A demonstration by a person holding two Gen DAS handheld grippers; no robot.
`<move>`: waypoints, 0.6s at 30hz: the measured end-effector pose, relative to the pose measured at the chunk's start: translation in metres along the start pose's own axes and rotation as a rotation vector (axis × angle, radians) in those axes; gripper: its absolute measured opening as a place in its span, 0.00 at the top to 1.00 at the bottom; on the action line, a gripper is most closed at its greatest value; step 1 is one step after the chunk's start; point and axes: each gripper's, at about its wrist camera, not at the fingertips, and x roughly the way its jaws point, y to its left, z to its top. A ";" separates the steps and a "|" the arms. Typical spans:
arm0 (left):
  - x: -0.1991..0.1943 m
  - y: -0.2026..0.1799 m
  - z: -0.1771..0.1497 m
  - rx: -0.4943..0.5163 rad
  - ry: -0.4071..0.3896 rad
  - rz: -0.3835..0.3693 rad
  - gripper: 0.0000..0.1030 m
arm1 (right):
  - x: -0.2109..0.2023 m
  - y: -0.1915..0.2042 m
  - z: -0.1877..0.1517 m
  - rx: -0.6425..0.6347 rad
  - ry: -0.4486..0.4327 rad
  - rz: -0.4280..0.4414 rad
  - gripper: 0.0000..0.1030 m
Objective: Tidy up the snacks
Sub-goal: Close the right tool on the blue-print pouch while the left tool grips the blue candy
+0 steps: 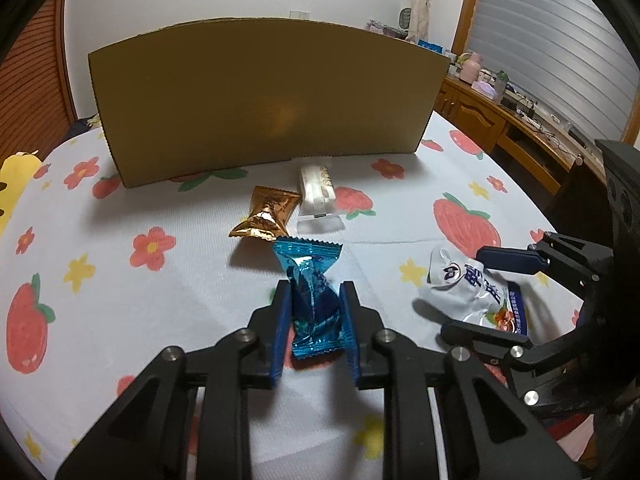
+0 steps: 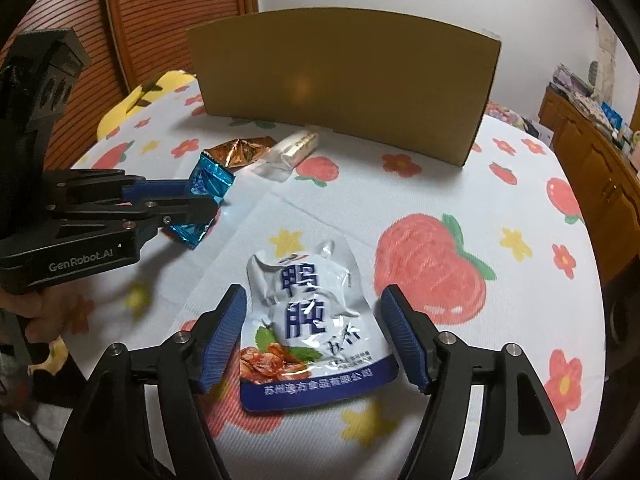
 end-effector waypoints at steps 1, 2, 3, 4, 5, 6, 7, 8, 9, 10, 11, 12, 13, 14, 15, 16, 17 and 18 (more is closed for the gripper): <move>0.000 -0.001 0.000 0.004 -0.004 0.002 0.79 | 0.001 0.001 0.001 -0.007 0.004 -0.002 0.27; 0.000 -0.001 0.000 0.006 -0.006 0.002 0.79 | 0.002 0.001 0.002 -0.013 0.008 -0.005 0.26; 0.000 -0.001 0.000 0.007 -0.008 0.002 0.79 | 0.003 0.001 0.002 -0.016 0.010 -0.006 0.26; 0.000 -0.001 0.001 0.004 -0.009 0.000 0.79 | 0.004 0.002 0.003 -0.019 0.011 -0.008 0.26; 0.000 0.000 0.001 0.000 -0.009 -0.002 0.79 | 0.005 0.001 0.003 -0.020 0.012 -0.006 0.26; 0.000 0.001 0.001 -0.005 -0.009 -0.005 0.79 | 0.005 0.001 0.004 -0.021 0.013 -0.004 0.26; 0.000 0.001 0.001 -0.007 -0.009 -0.006 0.79 | 0.005 0.000 0.004 -0.022 0.014 -0.003 0.26; 0.000 0.002 0.001 -0.010 -0.009 -0.008 0.79 | 0.005 0.000 0.004 -0.024 0.014 -0.002 0.27; 0.000 0.002 0.001 -0.011 -0.010 -0.009 0.79 | 0.005 0.000 0.004 -0.028 0.014 -0.005 0.28; -0.001 0.002 0.000 -0.011 -0.010 -0.009 0.79 | 0.005 0.000 0.004 -0.032 0.014 -0.008 0.30; -0.001 0.002 0.000 -0.010 -0.011 -0.010 0.79 | 0.004 -0.001 0.004 -0.032 0.013 -0.005 0.36; 0.000 0.002 0.000 -0.009 -0.010 -0.009 0.79 | 0.003 -0.002 0.003 -0.033 0.010 0.000 0.41; 0.000 0.002 0.000 -0.008 -0.008 -0.008 0.79 | 0.002 -0.003 0.003 -0.032 0.006 0.001 0.41; 0.000 0.001 0.000 -0.008 -0.008 -0.008 0.79 | 0.002 -0.004 0.003 -0.028 0.004 0.006 0.41; 0.000 0.002 0.000 -0.008 -0.010 -0.007 0.79 | 0.001 -0.004 0.002 -0.028 0.002 0.008 0.41; 0.000 0.001 0.000 -0.007 -0.010 -0.007 0.79 | 0.001 -0.004 0.002 -0.031 -0.003 0.008 0.41; 0.000 0.002 0.000 -0.009 -0.009 -0.008 0.79 | 0.000 -0.005 0.001 -0.029 -0.006 0.008 0.41; 0.000 0.002 0.001 -0.011 -0.010 -0.009 0.79 | 0.000 -0.005 0.001 -0.025 -0.011 0.010 0.41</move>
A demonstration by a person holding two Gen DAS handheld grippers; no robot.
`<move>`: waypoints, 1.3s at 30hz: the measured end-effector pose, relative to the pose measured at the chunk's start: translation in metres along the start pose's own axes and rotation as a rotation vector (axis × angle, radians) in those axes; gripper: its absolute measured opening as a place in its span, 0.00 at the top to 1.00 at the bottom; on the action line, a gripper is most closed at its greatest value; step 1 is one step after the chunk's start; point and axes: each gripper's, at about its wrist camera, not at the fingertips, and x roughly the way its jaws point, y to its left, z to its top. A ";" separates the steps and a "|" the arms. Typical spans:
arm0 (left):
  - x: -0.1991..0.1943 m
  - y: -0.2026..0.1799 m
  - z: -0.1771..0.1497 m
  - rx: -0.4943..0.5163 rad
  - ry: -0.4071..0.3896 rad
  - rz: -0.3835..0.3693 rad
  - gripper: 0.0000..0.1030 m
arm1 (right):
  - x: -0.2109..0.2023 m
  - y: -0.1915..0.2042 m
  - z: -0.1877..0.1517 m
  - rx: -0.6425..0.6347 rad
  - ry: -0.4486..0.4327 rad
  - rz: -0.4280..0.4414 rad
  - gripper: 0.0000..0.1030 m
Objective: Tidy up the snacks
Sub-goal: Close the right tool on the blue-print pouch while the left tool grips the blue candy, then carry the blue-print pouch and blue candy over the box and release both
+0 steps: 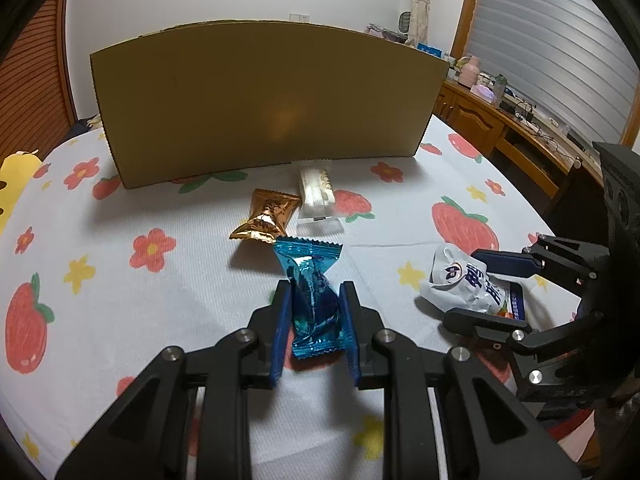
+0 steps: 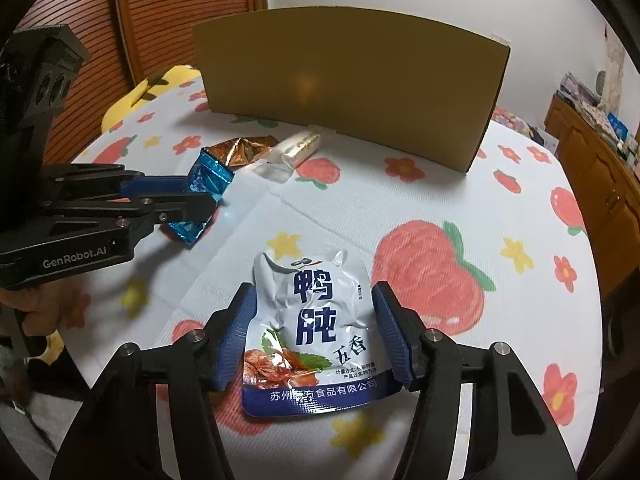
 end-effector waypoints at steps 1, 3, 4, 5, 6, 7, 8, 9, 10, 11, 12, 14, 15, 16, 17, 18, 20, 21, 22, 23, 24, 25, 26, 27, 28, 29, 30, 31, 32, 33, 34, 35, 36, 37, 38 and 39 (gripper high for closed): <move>0.000 0.000 0.000 -0.002 -0.001 -0.001 0.79 | -0.001 -0.001 0.000 0.006 -0.007 0.006 0.41; 0.000 0.000 0.000 -0.003 -0.004 0.000 0.79 | -0.003 -0.003 -0.001 0.024 -0.016 0.028 0.41; 0.000 0.000 0.000 -0.004 -0.005 0.000 0.79 | -0.004 -0.004 -0.001 0.034 -0.018 0.040 0.42; 0.000 0.000 0.000 -0.005 -0.007 0.000 0.79 | -0.005 -0.004 -0.001 0.039 -0.020 0.046 0.41; 0.000 0.000 0.000 -0.006 -0.009 0.000 0.79 | -0.006 -0.004 -0.002 0.038 -0.023 0.046 0.41; -0.001 0.000 0.000 -0.007 -0.010 0.000 0.79 | -0.006 -0.003 -0.002 0.035 -0.024 0.041 0.41; -0.001 0.000 0.000 -0.008 -0.010 0.000 0.79 | -0.007 -0.003 -0.003 0.034 -0.028 0.038 0.41; -0.001 0.000 0.000 -0.009 -0.010 -0.001 0.79 | -0.009 -0.002 -0.003 0.034 -0.031 0.038 0.41; -0.001 0.001 0.000 -0.009 -0.012 -0.001 0.79 | -0.009 -0.002 -0.004 0.035 -0.032 0.041 0.41; -0.002 0.001 0.000 -0.010 -0.013 0.000 0.79 | -0.010 -0.002 -0.004 0.036 -0.034 0.043 0.41; -0.002 0.001 0.000 -0.011 -0.014 0.000 0.79 | -0.011 -0.002 -0.004 0.036 -0.038 0.043 0.41; -0.002 0.001 0.000 -0.013 -0.019 0.002 0.79 | -0.014 -0.002 -0.004 0.036 -0.047 0.045 0.41; -0.003 0.001 0.001 -0.013 -0.020 0.002 0.79 | -0.015 -0.002 -0.003 0.037 -0.052 0.047 0.41; -0.003 0.001 0.001 -0.013 -0.023 0.003 0.79 | -0.017 -0.002 -0.003 0.036 -0.056 0.047 0.41; -0.003 0.001 0.001 -0.012 -0.023 0.004 0.79 | -0.018 -0.002 -0.003 0.036 -0.061 0.045 0.41; -0.003 0.001 0.001 -0.013 -0.023 0.005 0.79 | -0.020 -0.002 -0.003 0.035 -0.065 0.044 0.41; -0.004 0.001 0.001 -0.014 -0.026 0.004 0.79 | -0.023 -0.002 -0.002 0.034 -0.074 0.045 0.41; -0.005 0.001 0.001 -0.015 -0.027 0.003 0.79 | -0.024 -0.002 -0.001 0.035 -0.077 0.046 0.41; -0.006 0.002 0.001 -0.017 -0.027 0.000 0.79 | -0.026 -0.002 -0.001 0.035 -0.081 0.046 0.41; -0.006 0.002 0.002 -0.020 -0.027 -0.002 0.79 | -0.028 -0.002 -0.001 0.035 -0.086 0.047 0.41; -0.006 0.003 0.002 -0.022 -0.027 -0.003 0.79 | -0.029 -0.002 0.000 0.035 -0.090 0.047 0.41; -0.007 0.003 0.003 -0.024 -0.027 -0.005 0.79 | -0.030 -0.002 0.001 0.036 -0.093 0.046 0.41; -0.007 0.004 0.003 -0.026 -0.026 -0.006 0.79 | -0.031 -0.003 0.002 0.036 -0.097 0.046 0.41; -0.008 0.004 0.004 -0.025 -0.028 -0.003 0.79 | -0.033 -0.003 0.003 0.037 -0.102 0.045 0.41; -0.010 0.004 0.005 -0.022 -0.033 0.000 0.79 | -0.034 -0.003 0.004 0.035 -0.107 0.044 0.41; -0.012 0.004 0.007 -0.019 -0.036 0.002 0.79 | -0.036 -0.003 0.006 0.033 -0.111 0.041 0.41; -0.014 0.004 0.009 -0.017 -0.042 0.003 0.79 | -0.038 -0.004 0.008 0.031 -0.117 0.039 0.41; -0.017 0.004 0.011 -0.014 -0.050 0.006 0.79 | -0.039 -0.004 0.011 0.029 -0.123 0.037 0.41; -0.020 0.004 0.014 -0.011 -0.058 0.011 0.79 | -0.042 -0.004 0.014 0.025 -0.129 0.035 0.41; -0.023 0.004 0.017 -0.006 -0.066 0.015 0.79 | -0.044 -0.005 0.016 0.022 -0.136 0.032 0.41; -0.026 0.005 0.021 -0.001 -0.077 0.019 0.79 | -0.046 -0.005 0.020 0.018 -0.145 0.028 0.41; -0.030 0.005 0.025 0.004 -0.086 0.024 0.79 | -0.049 -0.006 0.023 0.014 -0.153 0.024 0.41; -0.032 0.005 0.029 0.009 -0.094 0.028 0.79 | -0.051 -0.007 0.026 0.009 -0.160 0.021 0.41; -0.035 0.005 0.033 0.015 -0.105 0.035 0.79 | -0.053 -0.007 0.031 0.003 -0.168 0.016 0.41; -0.038 0.006 0.038 0.019 -0.113 0.039 0.79 | -0.056 -0.008 0.035 -0.004 -0.176 0.009 0.41; -0.042 0.006 0.043 0.026 -0.124 0.045 0.79 | -0.058 -0.009 0.039 -0.009 -0.184 0.002 0.41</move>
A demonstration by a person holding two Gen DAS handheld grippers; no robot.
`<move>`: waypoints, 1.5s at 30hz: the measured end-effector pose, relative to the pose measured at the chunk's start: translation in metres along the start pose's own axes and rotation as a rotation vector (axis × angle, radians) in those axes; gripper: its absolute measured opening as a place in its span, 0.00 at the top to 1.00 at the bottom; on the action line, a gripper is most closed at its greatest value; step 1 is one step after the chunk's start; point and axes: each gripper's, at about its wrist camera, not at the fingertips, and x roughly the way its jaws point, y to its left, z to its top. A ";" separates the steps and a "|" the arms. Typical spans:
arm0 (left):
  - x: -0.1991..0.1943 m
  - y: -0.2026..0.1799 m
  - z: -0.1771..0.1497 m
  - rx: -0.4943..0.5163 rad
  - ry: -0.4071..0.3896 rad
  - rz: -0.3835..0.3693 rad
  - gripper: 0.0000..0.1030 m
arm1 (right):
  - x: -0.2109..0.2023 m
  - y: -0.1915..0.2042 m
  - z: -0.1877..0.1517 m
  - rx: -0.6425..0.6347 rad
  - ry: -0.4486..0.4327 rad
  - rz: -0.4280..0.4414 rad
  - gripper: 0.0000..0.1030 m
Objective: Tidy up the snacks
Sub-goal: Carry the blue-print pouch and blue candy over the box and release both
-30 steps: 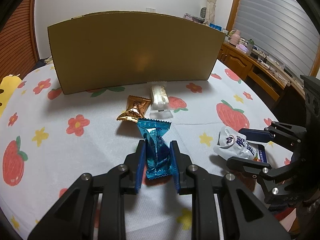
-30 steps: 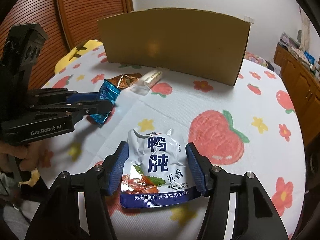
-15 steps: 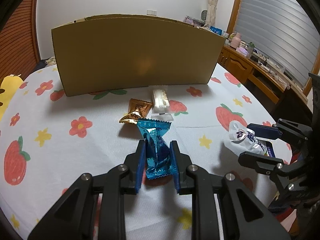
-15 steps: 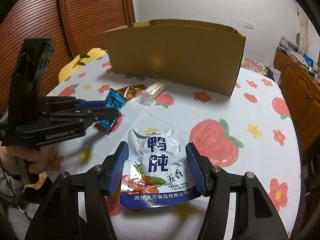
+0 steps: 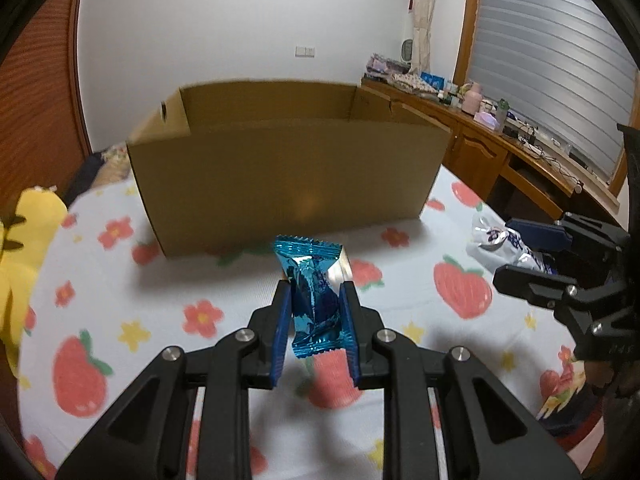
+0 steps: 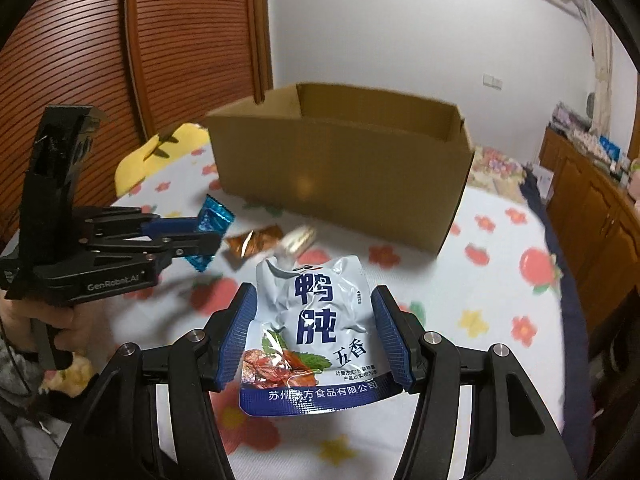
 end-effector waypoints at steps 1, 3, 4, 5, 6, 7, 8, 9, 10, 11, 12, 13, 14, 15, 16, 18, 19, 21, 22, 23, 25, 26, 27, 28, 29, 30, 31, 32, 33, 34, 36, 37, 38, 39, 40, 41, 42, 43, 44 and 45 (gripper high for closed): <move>-0.002 0.000 0.004 0.005 -0.008 0.005 0.79 | -0.002 -0.001 0.005 -0.005 -0.010 -0.005 0.41; -0.006 0.001 0.013 0.014 -0.024 0.013 0.79 | -0.005 -0.003 0.016 -0.015 -0.030 -0.010 0.41; -0.007 0.001 0.018 0.019 -0.033 0.018 0.79 | -0.007 -0.003 0.022 -0.021 -0.041 -0.014 0.41; -0.008 0.001 0.022 0.024 -0.040 0.021 0.79 | -0.009 -0.004 0.027 -0.027 -0.052 -0.018 0.41; -0.010 0.001 0.026 0.029 -0.048 0.025 0.79 | -0.010 -0.004 0.033 -0.031 -0.061 -0.022 0.41; -0.011 0.002 0.031 0.035 -0.057 0.028 0.79 | -0.010 -0.005 0.038 -0.035 -0.070 -0.027 0.41; -0.012 0.002 0.036 0.040 -0.065 0.031 0.79 | -0.011 -0.006 0.044 -0.040 -0.079 -0.031 0.41; -0.013 0.002 0.039 0.043 -0.071 0.034 0.79 | -0.011 -0.006 0.049 -0.046 -0.088 -0.036 0.41; -0.014 0.003 0.044 0.046 -0.078 0.038 0.79 | -0.011 -0.005 0.056 -0.053 -0.099 -0.042 0.41; -0.014 0.003 0.048 0.047 -0.082 0.039 0.79 | -0.011 -0.006 0.059 -0.058 -0.105 -0.046 0.41; -0.015 0.004 0.051 0.049 -0.086 0.040 0.79 | -0.011 -0.006 0.064 -0.063 -0.111 -0.050 0.41; -0.016 0.004 0.055 0.052 -0.091 0.042 0.79 | -0.011 -0.006 0.068 -0.068 -0.118 -0.054 0.41; -0.016 0.004 0.058 0.055 -0.094 0.044 0.79 | -0.011 -0.006 0.072 -0.072 -0.124 -0.057 0.41; -0.016 0.005 0.063 0.060 -0.101 0.049 0.79 | -0.010 -0.006 0.076 -0.074 -0.128 -0.060 0.41; -0.018 0.004 0.065 0.064 -0.105 0.052 0.79 | -0.010 -0.006 0.079 -0.077 -0.133 -0.063 0.41; -0.018 0.003 0.071 0.072 -0.113 0.059 0.79 | -0.009 -0.005 0.085 -0.085 -0.141 -0.068 0.41; -0.018 0.003 0.074 0.075 -0.117 0.062 0.79 | -0.009 -0.005 0.087 -0.089 -0.143 -0.070 0.41; -0.017 0.004 0.080 0.078 -0.122 0.066 0.79 | -0.007 -0.005 0.092 -0.093 -0.147 -0.074 0.41; -0.017 0.005 0.083 0.078 -0.124 0.069 0.79 | -0.005 -0.006 0.094 -0.093 -0.147 -0.076 0.41; -0.016 0.006 0.086 0.079 -0.127 0.070 0.79 | -0.003 -0.007 0.096 -0.094 -0.147 -0.078 0.41; -0.014 0.008 0.092 0.082 -0.131 0.079 0.79 | 0.001 -0.009 0.099 -0.096 -0.146 -0.088 0.41; -0.013 0.009 0.094 0.081 -0.133 0.083 0.79 | 0.003 -0.010 0.101 -0.097 -0.145 -0.092 0.41; -0.011 0.011 0.097 0.080 -0.133 0.084 0.79 | 0.005 -0.011 0.103 -0.097 -0.144 -0.096 0.41; -0.009 0.012 0.099 0.078 -0.132 0.084 0.79 | 0.008 -0.012 0.105 -0.095 -0.143 -0.101 0.41; -0.008 0.014 0.101 0.076 -0.131 0.087 0.79 | 0.011 -0.014 0.107 -0.093 -0.141 -0.105 0.41; -0.006 0.015 0.103 0.075 -0.130 0.088 0.79 | 0.013 -0.015 0.109 -0.092 -0.140 -0.107 0.41; -0.004 0.017 0.105 0.072 -0.129 0.087 0.79 | 0.015 -0.016 0.112 -0.091 -0.141 -0.110 0.41; -0.002 0.019 0.106 0.068 -0.129 0.085 0.79 | 0.017 -0.017 0.114 -0.090 -0.141 -0.113 0.41; 0.001 0.020 0.108 0.065 -0.126 0.084 0.79 | 0.019 -0.017 0.116 -0.090 -0.141 -0.116 0.41; 0.003 0.023 0.110 0.063 -0.123 0.085 0.79 | 0.022 -0.018 0.119 -0.089 -0.140 -0.120 0.41; 0.008 0.026 0.112 0.061 -0.118 0.094 0.79 | 0.027 -0.020 0.123 -0.088 -0.137 -0.126 0.41; 0.011 0.028 0.114 0.061 -0.116 0.098 0.79 | 0.030 -0.021 0.125 -0.088 -0.134 -0.128 0.41; 0.015 0.031 0.116 0.060 -0.112 0.100 0.79 | 0.033 -0.024 0.127 -0.086 -0.131 -0.131 0.41; 0.018 0.033 0.118 0.056 -0.106 0.102 0.79 | 0.036 -0.026 0.128 -0.083 -0.128 -0.133 0.41; 0.021 0.036 0.120 0.055 -0.100 0.099 0.79 | 0.040 -0.028 0.130 -0.078 -0.123 -0.134 0.41; 0.025 0.039 0.121 0.050 -0.092 0.096 0.79 | 0.044 -0.030 0.131 -0.072 -0.118 -0.131 0.41; 0.030 0.042 0.123 0.046 -0.085 0.096 0.79 | 0.047 -0.032 0.132 -0.065 -0.113 -0.129 0.41; 0.032 0.043 0.123 0.045 -0.080 0.099 0.79 | 0.051 -0.034 0.133 -0.054 -0.108 -0.125 0.41; 0.035 0.045 0.123 0.044 -0.074 0.101 0.79 | 0.054 -0.036 0.134 -0.046 -0.104 -0.123 0.41; 0.038 0.047 0.123 0.040 -0.070 0.100 0.79 | 0.057 -0.039 0.135 -0.034 -0.099 -0.118 0.41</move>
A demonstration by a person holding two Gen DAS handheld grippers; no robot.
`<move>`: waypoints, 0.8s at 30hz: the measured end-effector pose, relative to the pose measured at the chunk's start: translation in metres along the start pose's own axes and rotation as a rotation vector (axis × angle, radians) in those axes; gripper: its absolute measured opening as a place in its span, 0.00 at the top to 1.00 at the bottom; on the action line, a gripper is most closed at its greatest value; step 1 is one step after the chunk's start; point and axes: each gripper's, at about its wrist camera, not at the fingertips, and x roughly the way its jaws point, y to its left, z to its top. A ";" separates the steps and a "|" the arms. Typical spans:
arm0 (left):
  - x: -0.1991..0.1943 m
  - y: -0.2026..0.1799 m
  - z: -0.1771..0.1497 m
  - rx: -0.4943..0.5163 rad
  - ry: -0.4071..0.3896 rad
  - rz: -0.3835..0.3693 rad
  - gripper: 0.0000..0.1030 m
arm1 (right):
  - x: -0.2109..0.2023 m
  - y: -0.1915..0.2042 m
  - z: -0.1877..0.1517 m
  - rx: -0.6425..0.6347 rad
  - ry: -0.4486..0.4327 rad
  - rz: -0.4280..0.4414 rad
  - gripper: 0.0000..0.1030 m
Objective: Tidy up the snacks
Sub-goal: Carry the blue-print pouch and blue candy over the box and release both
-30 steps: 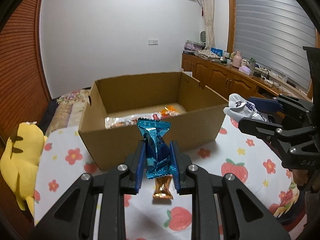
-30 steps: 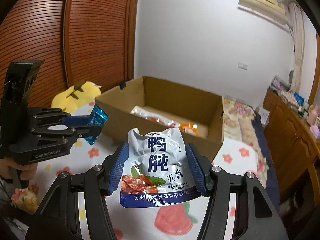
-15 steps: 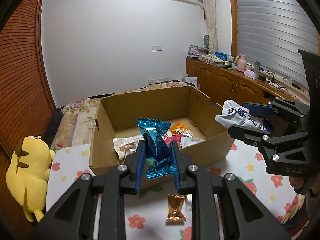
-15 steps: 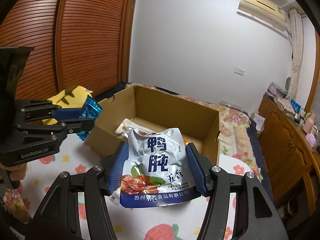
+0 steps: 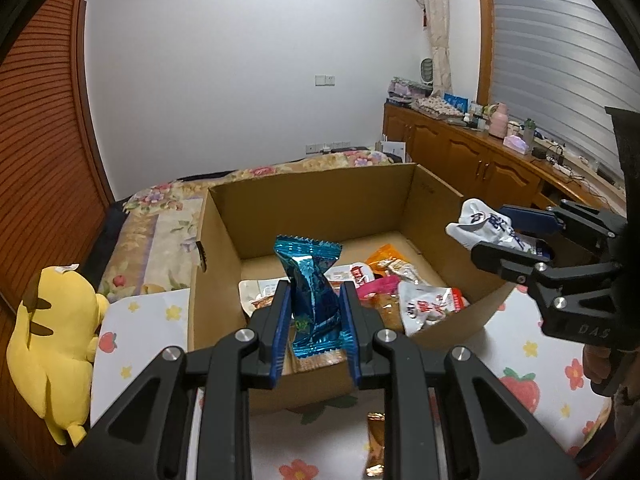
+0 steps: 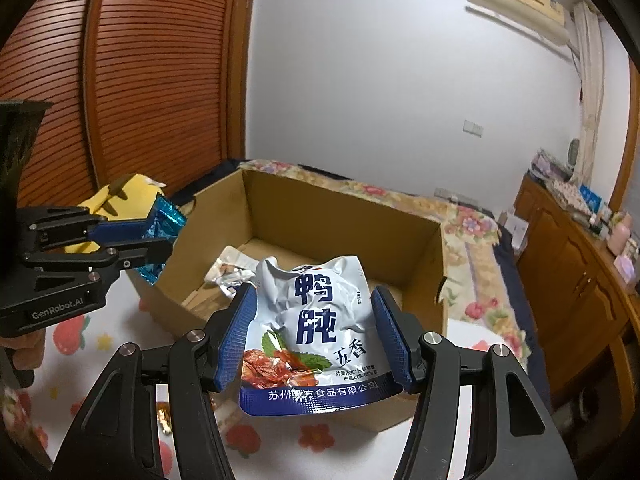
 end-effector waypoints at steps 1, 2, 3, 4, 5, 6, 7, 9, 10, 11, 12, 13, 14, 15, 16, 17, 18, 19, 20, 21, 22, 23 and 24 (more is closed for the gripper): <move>0.004 0.002 0.000 -0.008 0.007 -0.001 0.79 | 0.002 -0.001 0.000 0.009 0.004 0.004 0.41; 0.006 0.005 0.000 -0.015 0.014 -0.004 0.79 | 0.005 -0.003 0.000 0.019 0.008 0.007 0.41; 0.009 0.007 0.000 -0.023 0.021 -0.012 0.79 | 0.007 -0.005 0.000 0.030 0.011 0.009 0.41; 0.012 0.009 0.001 -0.032 0.029 -0.019 0.79 | 0.009 -0.008 -0.001 0.036 0.013 0.008 0.41; 0.015 0.011 0.001 -0.040 0.033 -0.020 0.78 | 0.011 -0.010 -0.001 0.045 0.016 0.007 0.41; 0.018 0.013 0.002 -0.047 0.039 -0.020 0.78 | 0.015 -0.013 -0.001 0.057 0.022 0.009 0.41; 0.020 0.014 0.002 -0.052 0.044 -0.026 0.78 | 0.018 -0.015 -0.001 0.067 0.027 0.011 0.41; 0.025 0.015 0.003 -0.057 0.050 -0.034 0.78 | 0.024 -0.017 0.000 0.082 0.036 0.008 0.41; 0.026 0.013 0.003 -0.054 0.048 -0.033 0.78 | 0.028 -0.019 0.001 0.092 0.043 0.006 0.41; 0.025 0.012 0.002 -0.047 0.046 -0.029 0.77 | 0.031 -0.020 0.002 0.098 0.047 0.004 0.41; 0.026 0.011 0.001 -0.042 0.047 -0.025 0.77 | 0.035 -0.022 0.001 0.109 0.052 0.003 0.41; 0.026 0.011 -0.001 -0.040 0.049 -0.025 0.77 | 0.039 -0.024 0.000 0.116 0.060 0.004 0.41; 0.027 0.012 -0.001 -0.037 0.051 -0.025 0.76 | 0.042 -0.025 0.000 0.122 0.064 0.003 0.41; 0.027 0.011 -0.002 -0.035 0.048 -0.022 0.76 | 0.045 -0.026 -0.001 0.128 0.071 0.002 0.41; 0.027 0.012 -0.002 -0.035 0.047 -0.021 0.76 | 0.047 -0.027 -0.004 0.132 0.078 0.003 0.41; 0.028 0.013 -0.001 -0.036 0.047 -0.021 0.76 | 0.049 -0.027 -0.005 0.134 0.081 0.003 0.41; 0.028 0.014 -0.001 -0.037 0.049 -0.022 0.76 | 0.050 -0.028 -0.006 0.134 0.085 0.000 0.41; 0.029 0.014 0.000 -0.038 0.050 -0.021 0.76 | 0.052 -0.027 -0.008 0.134 0.088 0.001 0.41; 0.029 0.014 0.000 -0.037 0.050 -0.021 0.75 | 0.053 -0.027 -0.008 0.134 0.093 0.002 0.41; 0.029 0.015 0.000 -0.036 0.051 -0.020 0.73 | 0.055 -0.026 -0.008 0.134 0.097 0.001 0.41; 0.029 0.015 0.000 -0.035 0.050 -0.019 0.66 | 0.056 -0.027 -0.008 0.134 0.100 0.002 0.41; 0.030 0.016 0.000 -0.032 0.050 -0.017 0.55 | 0.057 -0.028 -0.008 0.134 0.103 0.003 0.41; 0.030 0.016 0.000 -0.028 0.046 -0.013 0.51 | 0.058 -0.027 -0.008 0.134 0.105 0.003 0.41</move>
